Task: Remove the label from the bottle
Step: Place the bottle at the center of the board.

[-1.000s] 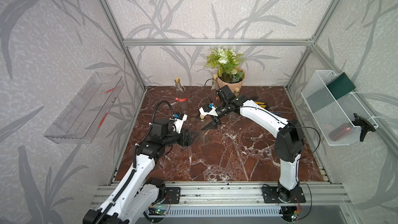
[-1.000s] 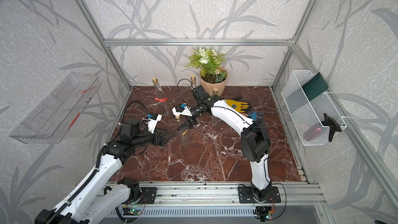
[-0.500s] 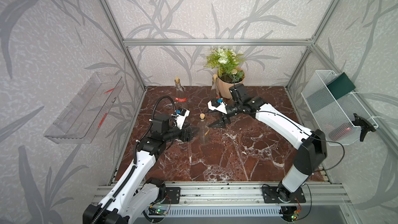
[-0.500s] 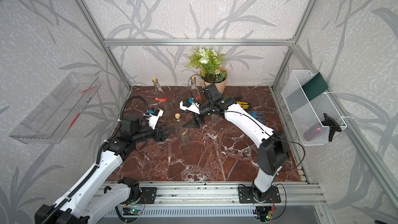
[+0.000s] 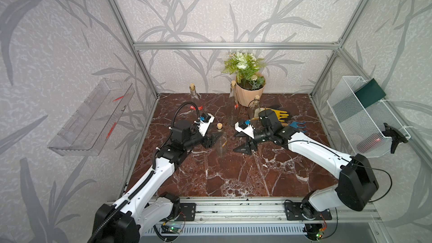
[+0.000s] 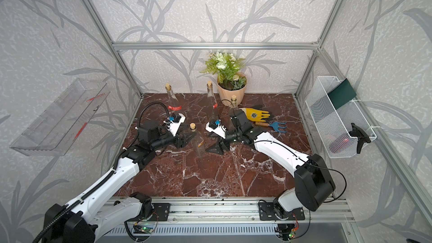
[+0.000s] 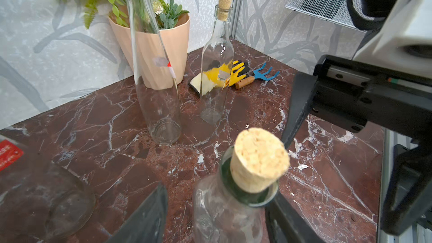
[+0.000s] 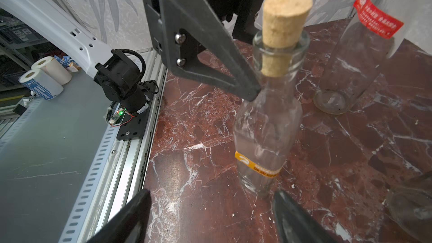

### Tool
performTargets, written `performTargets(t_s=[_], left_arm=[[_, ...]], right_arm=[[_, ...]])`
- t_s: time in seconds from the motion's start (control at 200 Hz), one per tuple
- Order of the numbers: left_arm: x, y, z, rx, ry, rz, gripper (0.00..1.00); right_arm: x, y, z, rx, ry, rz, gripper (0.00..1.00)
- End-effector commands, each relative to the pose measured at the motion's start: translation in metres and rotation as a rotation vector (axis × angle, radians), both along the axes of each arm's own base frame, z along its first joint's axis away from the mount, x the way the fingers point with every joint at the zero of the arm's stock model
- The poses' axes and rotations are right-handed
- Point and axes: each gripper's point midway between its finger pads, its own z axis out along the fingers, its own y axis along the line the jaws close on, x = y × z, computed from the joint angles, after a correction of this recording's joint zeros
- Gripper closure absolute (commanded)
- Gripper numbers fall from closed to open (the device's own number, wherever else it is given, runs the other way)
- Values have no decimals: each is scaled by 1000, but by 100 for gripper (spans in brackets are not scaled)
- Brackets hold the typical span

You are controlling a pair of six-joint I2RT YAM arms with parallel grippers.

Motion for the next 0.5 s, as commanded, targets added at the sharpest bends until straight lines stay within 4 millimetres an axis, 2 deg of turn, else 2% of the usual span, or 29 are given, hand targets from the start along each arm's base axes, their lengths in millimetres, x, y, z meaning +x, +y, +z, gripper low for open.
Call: performTargets(t_s=[0.0,0.235,0.495], left_arm=[[7,-4,22,2,-107,-8,35],[8,-14,17,22,-115,-28,37],[12,-20,15,11,-111,-32,50]], right_arm=[[2,2,25,74,-57,-13,16],[3,4,22,74,-50,-11,16],[2,2,19,69,-47,-13,16]])
